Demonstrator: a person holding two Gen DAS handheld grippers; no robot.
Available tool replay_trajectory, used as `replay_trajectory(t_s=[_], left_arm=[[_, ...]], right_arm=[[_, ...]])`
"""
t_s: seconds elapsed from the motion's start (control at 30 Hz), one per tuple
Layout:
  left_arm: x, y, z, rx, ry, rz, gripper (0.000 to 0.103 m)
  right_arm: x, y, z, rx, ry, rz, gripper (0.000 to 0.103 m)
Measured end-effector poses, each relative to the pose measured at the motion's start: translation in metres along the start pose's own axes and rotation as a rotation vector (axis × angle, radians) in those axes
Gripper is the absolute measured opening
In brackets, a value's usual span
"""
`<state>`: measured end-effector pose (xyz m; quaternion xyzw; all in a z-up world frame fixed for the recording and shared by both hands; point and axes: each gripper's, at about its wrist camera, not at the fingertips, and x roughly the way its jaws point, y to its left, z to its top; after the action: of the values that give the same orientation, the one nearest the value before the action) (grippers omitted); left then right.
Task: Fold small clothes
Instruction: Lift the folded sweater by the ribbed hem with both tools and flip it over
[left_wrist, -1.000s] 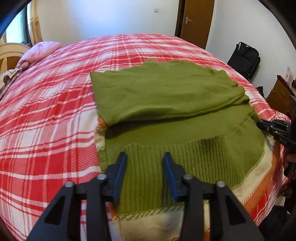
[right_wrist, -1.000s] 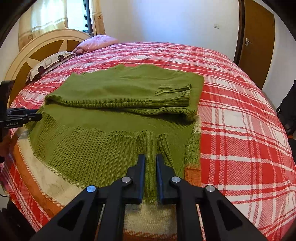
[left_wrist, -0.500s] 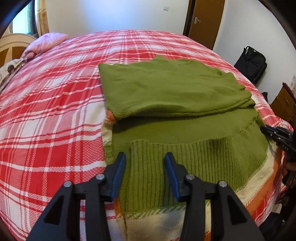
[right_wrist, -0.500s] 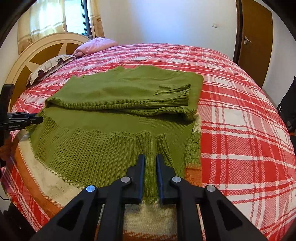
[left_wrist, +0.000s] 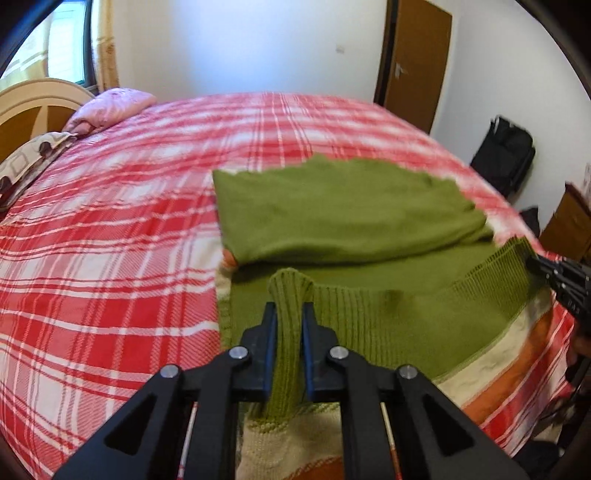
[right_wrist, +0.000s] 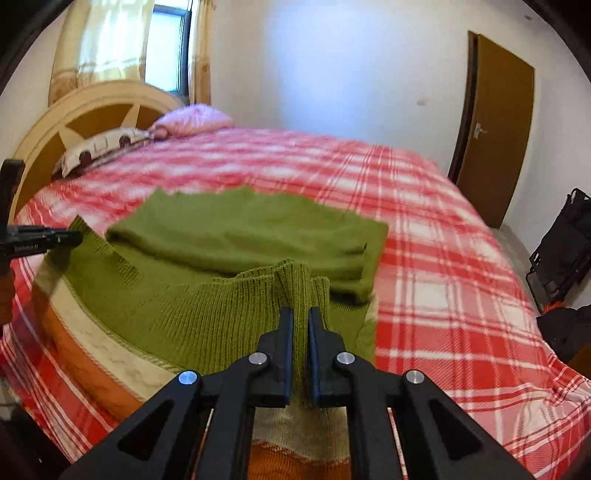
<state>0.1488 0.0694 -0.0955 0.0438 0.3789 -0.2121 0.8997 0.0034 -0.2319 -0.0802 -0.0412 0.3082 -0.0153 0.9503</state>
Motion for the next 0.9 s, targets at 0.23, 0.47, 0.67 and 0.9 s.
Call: replay_trajectory(t_s=[0.23, 0.47, 0.67, 0.9], left_arm=[[-0.01, -0.001, 0.018, -0.043, -0.065, 0.029, 0.013], [0.005, 0.006, 0.042, -0.106, -0.078, 0.075, 0.013], [0.025, 0.007, 0.068, -0.119, -0.085, 0.108, 0.013], [0.051, 0.009, 0.093, -0.131, -0.083, 0.141, 0.013]], right_arm=[[-0.008, 0.01, 0.021, -0.04, -0.079, -0.044, 0.007], [0.009, 0.003, 0.051, -0.029, -0.115, -0.067, 0.007], [0.036, -0.008, 0.068, -0.006, -0.11, -0.091, 0.007], [0.069, -0.018, 0.088, -0.016, -0.111, -0.118, 0.007]])
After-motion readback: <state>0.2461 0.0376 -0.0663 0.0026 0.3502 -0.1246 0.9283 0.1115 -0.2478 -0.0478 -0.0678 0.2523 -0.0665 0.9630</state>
